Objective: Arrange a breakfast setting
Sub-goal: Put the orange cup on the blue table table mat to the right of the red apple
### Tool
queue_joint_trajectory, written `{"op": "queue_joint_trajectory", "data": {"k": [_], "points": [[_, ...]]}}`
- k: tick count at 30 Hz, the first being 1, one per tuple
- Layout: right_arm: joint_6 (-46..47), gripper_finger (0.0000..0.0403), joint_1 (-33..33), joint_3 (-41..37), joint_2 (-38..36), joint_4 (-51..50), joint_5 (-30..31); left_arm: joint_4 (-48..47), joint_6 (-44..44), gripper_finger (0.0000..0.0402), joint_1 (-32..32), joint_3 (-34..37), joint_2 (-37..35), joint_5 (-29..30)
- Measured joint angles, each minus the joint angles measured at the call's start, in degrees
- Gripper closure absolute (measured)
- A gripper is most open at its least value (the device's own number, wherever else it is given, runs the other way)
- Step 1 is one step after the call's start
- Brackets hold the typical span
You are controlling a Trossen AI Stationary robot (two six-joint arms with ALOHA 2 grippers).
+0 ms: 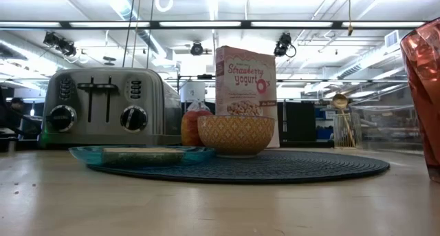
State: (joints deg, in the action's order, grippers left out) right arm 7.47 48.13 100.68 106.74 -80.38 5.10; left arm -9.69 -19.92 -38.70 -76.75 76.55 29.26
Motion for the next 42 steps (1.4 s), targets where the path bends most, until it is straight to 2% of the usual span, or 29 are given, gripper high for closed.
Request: {"op": "queue_joint_trajectory", "data": {"k": [5,11,15,18,22,27,31,35,42], "points": [[7.14,0.0118,0.19,6.19,-0.02,-7.63,2.19,0.0,0.04,0.0235,0.0,0.0,0.0,1.08],[15.02,0.0014,-1.78,6.7,-0.02,-9.61,0.84,0.07,-0.22,0.0235,0.0,0.0,0.0,2.17],[18.43,0.0018,-2.53,6.47,-0.69,-9.5,2.72,0.43,-0.44,0.0235,0.0,0.0,0.0,2.45],[24.03,0.0017,-0.3,5.16,-3.49,-9.41,5.14,1.16,-0.44,0.0235,-0.12,0.0,0.0,2.76],[34.82,0.0006,3.8,-1.29,-8.26,-6.95,6.98,1.91,-0.46,0.0235,-0.17,0.0,0.0,3.08],[46.13,0.0004,9.19,-14.35,-15.04,5.66,9.16,2.7,-0.91,0.0235,-0.04,0.0,0.1,3.41],[51.74,0.0003,11.68,-25.07,-18.17,15.2,12.29,2.3,-2.94,0.0235,-0.14,0.04,0.94,4.38],[54.06,0.0003,12.75,-33.43,-18.41,25.82,14.0,2.29,-5.11,0.0235,-0.18,0.04,3.15,4.46],[60.22,0.0003,16.59,-42.93,-17.77,38.5,23.61,2.36,-8.37,0.0235,-0.17,0.04,8.79,4.5]]}}
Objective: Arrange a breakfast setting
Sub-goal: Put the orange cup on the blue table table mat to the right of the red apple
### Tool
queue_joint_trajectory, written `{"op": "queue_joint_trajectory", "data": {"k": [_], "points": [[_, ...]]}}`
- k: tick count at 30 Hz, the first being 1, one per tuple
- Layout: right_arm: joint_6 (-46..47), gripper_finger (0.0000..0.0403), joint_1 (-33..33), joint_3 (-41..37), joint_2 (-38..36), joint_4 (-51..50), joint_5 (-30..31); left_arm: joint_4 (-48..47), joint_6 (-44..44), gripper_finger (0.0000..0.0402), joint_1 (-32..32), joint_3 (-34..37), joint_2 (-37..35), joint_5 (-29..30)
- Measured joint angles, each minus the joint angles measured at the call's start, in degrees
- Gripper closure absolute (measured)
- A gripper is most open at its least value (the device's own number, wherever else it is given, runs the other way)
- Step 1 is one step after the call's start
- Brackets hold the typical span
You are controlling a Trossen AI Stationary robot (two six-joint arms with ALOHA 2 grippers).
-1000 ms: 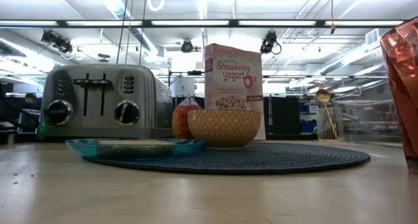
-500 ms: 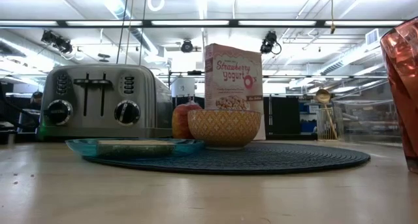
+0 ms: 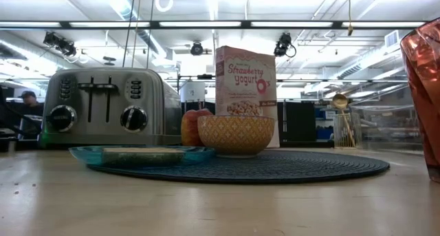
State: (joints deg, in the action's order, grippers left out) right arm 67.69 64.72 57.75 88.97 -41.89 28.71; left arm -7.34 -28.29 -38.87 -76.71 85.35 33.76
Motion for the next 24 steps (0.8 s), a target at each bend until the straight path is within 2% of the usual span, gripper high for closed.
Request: {"op": "queue_joint_trajectory", "data": {"k": [9,13,17,24], "points": [[2.26,0.0003,1.3,-6.48,4.7,6.3,9.71,0.58,-1.08,0.0235,0.0,0.0,5.26,1.76],[2.73,0.0004,1.8,-9.04,6.11,12.53,13.71,1.59,-1.12,0.0235,0.02,0.0,6.61,2.45],[2.92,0.0005,1.87,-11.94,8.38,19.64,17.16,2.53,-0.8,0.0235,0.02,0.0,6.68,2.7],[3.77,0.0005,1.51,-14.46,12.36,26.25,24.89,3.93,1.97,0.0235,0.02,0.0,6.68,4.0]]}}
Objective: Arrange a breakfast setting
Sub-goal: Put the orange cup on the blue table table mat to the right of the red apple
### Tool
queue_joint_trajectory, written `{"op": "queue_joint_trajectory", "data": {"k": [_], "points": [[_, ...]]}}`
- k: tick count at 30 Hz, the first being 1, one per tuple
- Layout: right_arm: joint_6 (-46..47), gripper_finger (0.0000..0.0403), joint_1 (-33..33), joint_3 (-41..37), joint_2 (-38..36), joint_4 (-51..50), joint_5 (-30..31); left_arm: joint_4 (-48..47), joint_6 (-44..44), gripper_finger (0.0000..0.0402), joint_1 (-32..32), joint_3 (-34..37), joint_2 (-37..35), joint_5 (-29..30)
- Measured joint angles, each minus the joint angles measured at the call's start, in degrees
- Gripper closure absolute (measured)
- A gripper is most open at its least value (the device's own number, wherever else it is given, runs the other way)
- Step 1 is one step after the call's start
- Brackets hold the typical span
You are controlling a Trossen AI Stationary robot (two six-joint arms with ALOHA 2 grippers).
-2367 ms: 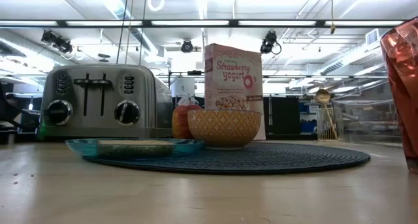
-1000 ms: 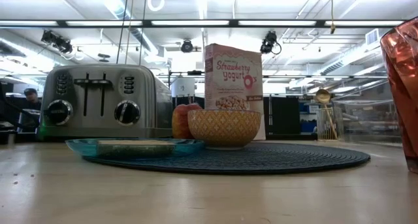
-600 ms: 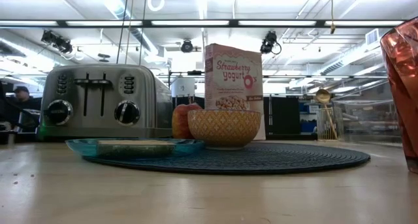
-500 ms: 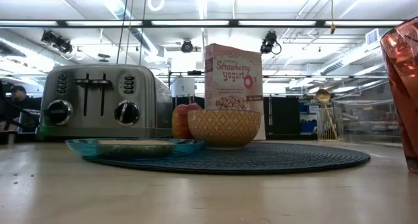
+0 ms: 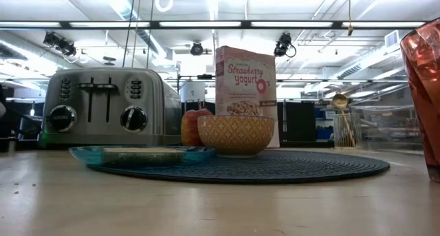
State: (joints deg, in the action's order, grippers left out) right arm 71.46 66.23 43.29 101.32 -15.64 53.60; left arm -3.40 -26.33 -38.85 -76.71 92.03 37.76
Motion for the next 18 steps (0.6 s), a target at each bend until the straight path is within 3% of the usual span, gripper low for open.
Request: {"op": "queue_joint_trajectory", "data": {"k": [18], "points": [[-3.19,0.0005,-1.7,-1.14,12.67,23.75,13.74,-0.17,1.96,0.0235,0.17,0.0,-0.04,0.71]]}}
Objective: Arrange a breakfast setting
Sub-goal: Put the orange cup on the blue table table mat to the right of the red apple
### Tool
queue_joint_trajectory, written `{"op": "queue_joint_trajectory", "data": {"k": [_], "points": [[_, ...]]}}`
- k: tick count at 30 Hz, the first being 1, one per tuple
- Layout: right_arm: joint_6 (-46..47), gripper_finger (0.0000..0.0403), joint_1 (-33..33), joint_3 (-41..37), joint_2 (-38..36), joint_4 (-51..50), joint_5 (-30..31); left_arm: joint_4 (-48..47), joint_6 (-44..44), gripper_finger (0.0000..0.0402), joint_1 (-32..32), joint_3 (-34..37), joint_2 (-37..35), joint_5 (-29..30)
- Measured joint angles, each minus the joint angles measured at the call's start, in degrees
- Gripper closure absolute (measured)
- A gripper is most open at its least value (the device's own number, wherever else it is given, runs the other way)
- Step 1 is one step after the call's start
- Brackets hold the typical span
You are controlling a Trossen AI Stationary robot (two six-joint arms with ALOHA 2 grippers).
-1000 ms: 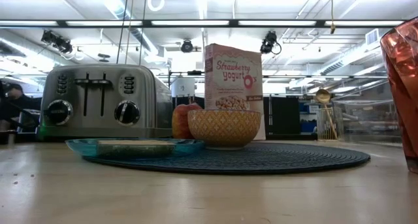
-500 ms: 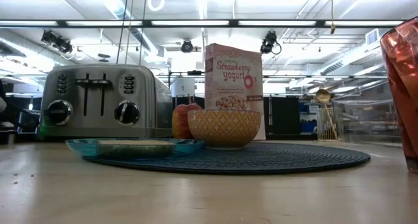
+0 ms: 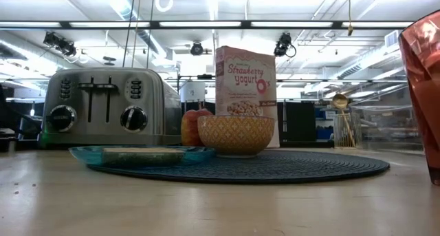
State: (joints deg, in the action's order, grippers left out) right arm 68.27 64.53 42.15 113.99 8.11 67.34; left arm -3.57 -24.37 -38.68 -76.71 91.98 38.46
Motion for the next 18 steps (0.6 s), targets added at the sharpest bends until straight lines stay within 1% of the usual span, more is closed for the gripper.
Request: {"op": "queue_joint_trajectory", "data": {"k": [8,14,18], "points": [[-6.72,0.0005,-2.17,0.02,3.0,10.56,5.26,-0.16,1.29,0.0235,0.0,0.0,-0.05,0.13],[-8.91,0.001,-3.92,0.02,3.13,11.17,6.02,-0.39,2.14,0.0235,-0.02,0.0,-0.07,0.12],[-9.55,0.0035,-5.06,0.02,3.13,11.15,6.15,-0.41,2.52,0.0235,-0.02,0.0,-0.07,0.12]]}}
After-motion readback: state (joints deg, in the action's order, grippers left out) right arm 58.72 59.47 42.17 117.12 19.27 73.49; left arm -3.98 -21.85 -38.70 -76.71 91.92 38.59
